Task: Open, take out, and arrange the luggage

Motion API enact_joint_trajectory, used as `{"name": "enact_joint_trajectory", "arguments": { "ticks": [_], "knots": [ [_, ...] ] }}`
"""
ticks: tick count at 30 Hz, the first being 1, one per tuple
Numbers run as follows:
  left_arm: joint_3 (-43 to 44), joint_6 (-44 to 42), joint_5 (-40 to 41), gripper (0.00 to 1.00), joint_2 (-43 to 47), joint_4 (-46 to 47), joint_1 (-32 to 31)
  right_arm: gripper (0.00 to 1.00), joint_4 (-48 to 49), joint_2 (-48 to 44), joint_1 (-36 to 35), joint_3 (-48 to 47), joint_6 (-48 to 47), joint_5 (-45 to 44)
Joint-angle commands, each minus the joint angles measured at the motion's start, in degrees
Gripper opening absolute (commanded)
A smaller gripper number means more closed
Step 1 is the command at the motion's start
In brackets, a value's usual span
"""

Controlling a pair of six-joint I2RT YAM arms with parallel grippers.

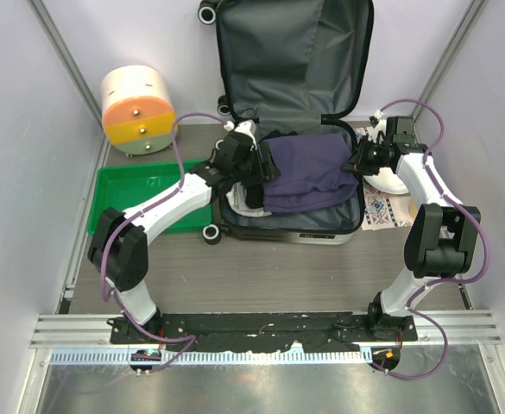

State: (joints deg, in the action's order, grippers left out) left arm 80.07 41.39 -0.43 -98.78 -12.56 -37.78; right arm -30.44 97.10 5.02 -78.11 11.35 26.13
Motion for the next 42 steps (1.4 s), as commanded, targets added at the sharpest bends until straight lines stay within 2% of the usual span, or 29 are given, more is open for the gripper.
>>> {"name": "enact_joint_trajectory", "arguments": {
  "ticks": [1, 3, 4, 10, 11, 13, 14, 29, 33, 34, 36, 37, 39, 42],
  "knots": [
    [5.2, -3.6, 3.4, 0.61, -1.9, -0.9, -0.8, 0.01, 3.6, -2.1, 0.7, -1.0, 0.2, 0.7],
    [7.1, -4.6, 3.2, 0.7, -3.3, -2.9, -0.9, 0.01, 3.6, -2.1, 0.7, -1.0, 0.2, 0.7],
    [7.4, -5.3, 2.8, 0.71, -3.3, -3.0, -1.0, 0.01, 3.5, -2.1, 0.7, -1.0, 0.2, 0.8],
    [7.7, -6.1, 1.9, 0.37, -4.4, -2.5, -1.2, 0.01, 3.6, -2.3, 0.7, -1.0, 0.2, 1.2],
    [8.5, -6.2, 1.7, 0.21, -4.8, -3.0, -1.2, 0.01, 3.6, -2.4, 0.7, -1.1, 0.2, 1.4],
    [9.7, -7.2, 1.4, 0.1, -5.4, -3.6, -1.2, 0.01, 3.6, -2.7, 0.7, -1.5, 0.3, 2.3],
    [10.9, -7.6, 1.0, 0.0, -5.4, -4.7, -1.1, 0.01, 3.8, -3.1, 0.7, -1.7, 0.4, 2.9],
    [21.3, -21.3, -2.2, 0.0, 0.3, -12.9, 1.4, 0.01, 8.8, -13.6, 0.3, -2.4, 2.8, 11.4],
    [20.3, -22.1, -5.0, 0.01, 1.3, -16.3, 2.4, 0.01, 8.9, -14.4, -0.5, -1.0, 3.3, 8.8],
    [19.3, -21.4, -6.4, 0.17, 1.2, -17.2, 2.6, 0.01, 8.2, -14.2, -0.5, -0.6, 1.8, 7.9],
    [15.9, -19.2, -7.2, 0.32, 1.9, -15.8, 2.7, 0.01, 8.0, -13.9, -0.5, 0.9, 1.3, 4.8],
    [11.6, -17.1, -7.7, 0.34, 3.0, -14.3, 2.7, 0.01, 7.6, -13.1, -0.4, 1.3, 1.0, 4.0],
    [8.7, -15.3, -9.2, 0.38, 3.2, -10.3, 2.7, 0.01, 7.7, -12.4, 0.0, 2.1, 1.1, 3.5],
    [6.9, -12.9, -9.0, 0.51, 1.6, -8.5, 3.0, 0.01, 7.8, -11.3, 1.6, 1.8, 1.0, 3.0]
  ]
}}
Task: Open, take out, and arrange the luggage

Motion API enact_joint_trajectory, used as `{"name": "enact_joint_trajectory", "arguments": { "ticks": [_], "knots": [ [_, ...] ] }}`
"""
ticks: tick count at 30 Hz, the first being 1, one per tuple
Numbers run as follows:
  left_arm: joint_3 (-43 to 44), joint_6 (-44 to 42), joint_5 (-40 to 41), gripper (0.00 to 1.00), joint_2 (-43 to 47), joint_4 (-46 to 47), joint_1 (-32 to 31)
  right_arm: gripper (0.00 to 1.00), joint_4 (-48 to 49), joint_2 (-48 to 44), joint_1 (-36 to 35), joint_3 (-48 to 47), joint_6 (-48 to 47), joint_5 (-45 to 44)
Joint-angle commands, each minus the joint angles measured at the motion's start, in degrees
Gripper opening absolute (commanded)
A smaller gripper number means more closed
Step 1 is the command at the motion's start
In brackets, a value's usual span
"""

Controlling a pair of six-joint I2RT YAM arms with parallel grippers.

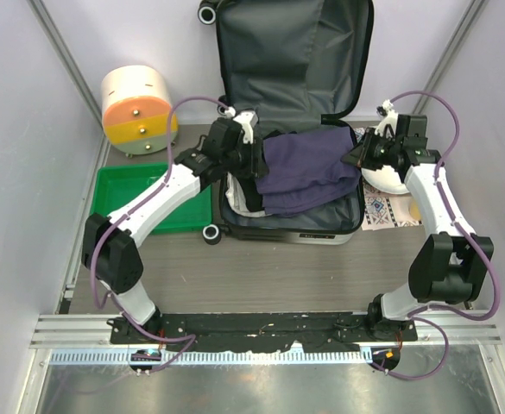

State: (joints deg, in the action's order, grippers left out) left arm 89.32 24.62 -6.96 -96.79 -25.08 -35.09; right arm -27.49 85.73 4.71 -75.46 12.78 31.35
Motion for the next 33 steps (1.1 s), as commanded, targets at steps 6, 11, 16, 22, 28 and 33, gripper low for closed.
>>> {"name": "enact_joint_trajectory", "arguments": {
  "ticks": [6, 11, 16, 22, 28, 33],
  "knots": [
    [-3.5, 8.7, -2.9, 0.72, -1.9, 7.4, 2.8, 0.01, 3.9, 1.2, 4.1, -3.4, -5.2, -8.1],
    [-7.4, 13.8, -3.9, 0.78, -2.0, 14.5, 6.3, 0.01, 3.5, 2.3, 4.1, -3.9, -8.5, -15.3],
    [-7.6, 16.7, -9.0, 0.75, -2.8, 18.8, 5.4, 0.01, 3.4, 5.7, 4.1, -4.9, -8.3, -19.1],
    [-13.5, 22.4, -10.3, 0.74, -1.0, 24.8, 2.1, 0.01, 4.7, 7.4, 4.1, -6.4, -7.9, -23.0],
    [-21.6, 26.7, -2.3, 0.8, 0.1, 32.8, -3.8, 0.01, 5.2, 9.0, 4.1, -9.1, -8.2, -25.8],
    [-22.8, 30.6, -0.4, 0.8, -3.2, 37.0, -5.2, 0.01, 5.1, 9.6, 4.1, -9.9, -8.6, -26.2]
  ]
}}
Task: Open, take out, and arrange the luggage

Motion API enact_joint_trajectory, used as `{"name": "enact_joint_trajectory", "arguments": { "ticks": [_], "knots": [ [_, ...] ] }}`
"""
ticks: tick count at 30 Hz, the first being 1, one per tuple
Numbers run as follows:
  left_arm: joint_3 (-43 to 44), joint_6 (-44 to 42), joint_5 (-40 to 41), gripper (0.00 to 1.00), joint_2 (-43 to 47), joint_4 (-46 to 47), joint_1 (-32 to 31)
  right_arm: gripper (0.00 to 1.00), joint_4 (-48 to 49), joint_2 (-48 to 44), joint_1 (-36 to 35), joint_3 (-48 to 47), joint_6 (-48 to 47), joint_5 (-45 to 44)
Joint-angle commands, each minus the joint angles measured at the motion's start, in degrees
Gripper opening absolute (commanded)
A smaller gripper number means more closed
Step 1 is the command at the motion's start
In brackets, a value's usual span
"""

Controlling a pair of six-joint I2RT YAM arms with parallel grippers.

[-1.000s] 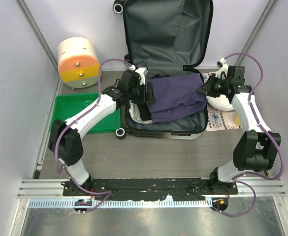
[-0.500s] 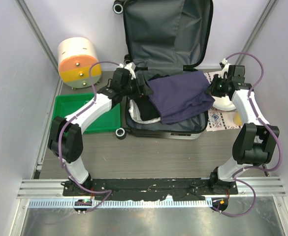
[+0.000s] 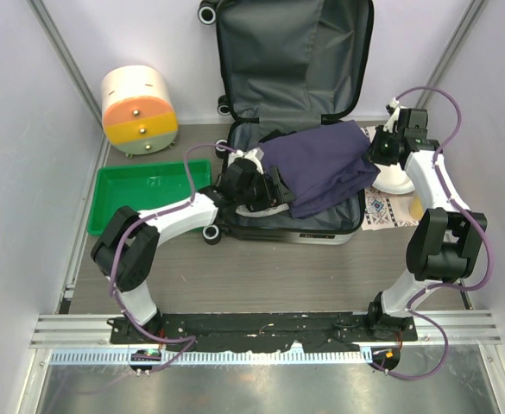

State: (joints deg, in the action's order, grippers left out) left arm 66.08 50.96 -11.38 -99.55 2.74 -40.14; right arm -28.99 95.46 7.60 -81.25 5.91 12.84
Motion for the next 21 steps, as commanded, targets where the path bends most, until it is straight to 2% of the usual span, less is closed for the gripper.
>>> {"name": "enact_joint_trajectory", "arguments": {
  "ticks": [1, 7, 21],
  "knots": [
    [0.4, 4.4, 4.3, 0.79, -1.1, 10.1, -0.3, 0.01, 6.5, -0.1, 1.2, -4.2, -1.8, -7.5],
    [0.6, 5.5, 6.9, 0.76, -5.2, 16.4, -1.4, 0.01, 6.0, 0.3, 1.2, -4.4, -2.0, -7.0],
    [3.5, 5.6, 8.7, 0.67, -9.7, 20.7, -3.0, 0.01, 5.4, 0.6, 1.2, -4.8, -1.4, -6.2]
  ]
}}
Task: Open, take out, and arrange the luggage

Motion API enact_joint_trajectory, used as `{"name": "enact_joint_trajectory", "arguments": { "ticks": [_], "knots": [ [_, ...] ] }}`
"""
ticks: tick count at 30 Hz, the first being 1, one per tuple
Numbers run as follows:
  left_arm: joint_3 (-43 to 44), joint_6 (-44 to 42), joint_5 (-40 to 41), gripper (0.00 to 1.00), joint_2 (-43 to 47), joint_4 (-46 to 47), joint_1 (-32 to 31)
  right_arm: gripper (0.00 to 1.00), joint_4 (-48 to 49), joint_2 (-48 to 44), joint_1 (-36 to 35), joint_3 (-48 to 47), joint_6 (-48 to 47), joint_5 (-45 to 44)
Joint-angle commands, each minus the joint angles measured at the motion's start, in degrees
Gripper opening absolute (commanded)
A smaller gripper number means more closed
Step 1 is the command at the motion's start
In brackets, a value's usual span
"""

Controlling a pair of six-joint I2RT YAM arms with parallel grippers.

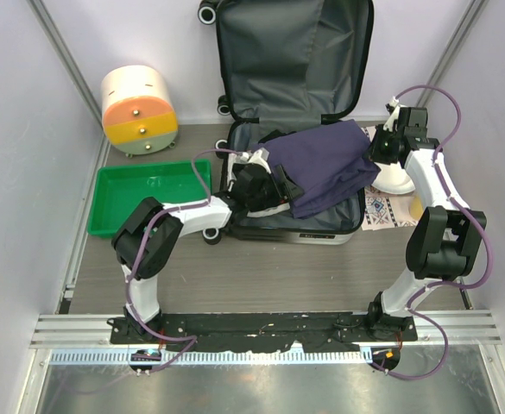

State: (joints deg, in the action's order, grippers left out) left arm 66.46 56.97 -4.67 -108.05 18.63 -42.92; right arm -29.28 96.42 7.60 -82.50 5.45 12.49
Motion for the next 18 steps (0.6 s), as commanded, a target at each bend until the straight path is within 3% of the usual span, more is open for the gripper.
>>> {"name": "enact_joint_trajectory", "arguments": {
  "ticks": [1, 3, 6, 11, 13, 16, 18],
  "knots": [
    [3.5, -0.8, 2.4, 0.67, -1.9, 4.7, -0.2, 0.01, 5.7, -0.4, 1.2, -3.4, -0.9, -5.7],
    [4.6, -1.9, 4.2, 0.67, -2.4, 2.5, -0.2, 0.01, 5.6, -0.5, 1.2, -3.4, -0.8, -5.6],
    [6.3, -0.8, 9.1, 0.76, -2.9, -4.9, 0.0, 0.01, 5.6, -0.6, 1.2, -3.4, -1.1, -5.6],
    [5.9, -2.5, 11.3, 0.78, -2.1, -7.7, 0.2, 0.01, 5.3, -1.1, 1.2, -3.1, -1.5, -5.4],
    [6.0, -3.6, 10.5, 0.75, -2.1, -6.3, 0.2, 0.01, 5.4, -1.1, 1.2, -3.0, -1.6, -5.2],
    [8.1, -5.2, 8.4, 0.56, -2.0, -3.5, 0.3, 0.01, 5.3, -1.0, 1.2, -3.1, -1.5, -5.1],
    [9.8, -6.5, 7.0, 0.51, -1.9, -3.4, 0.1, 0.01, 5.3, -1.0, 1.2, -3.2, -1.6, -4.9]
  ]
}}
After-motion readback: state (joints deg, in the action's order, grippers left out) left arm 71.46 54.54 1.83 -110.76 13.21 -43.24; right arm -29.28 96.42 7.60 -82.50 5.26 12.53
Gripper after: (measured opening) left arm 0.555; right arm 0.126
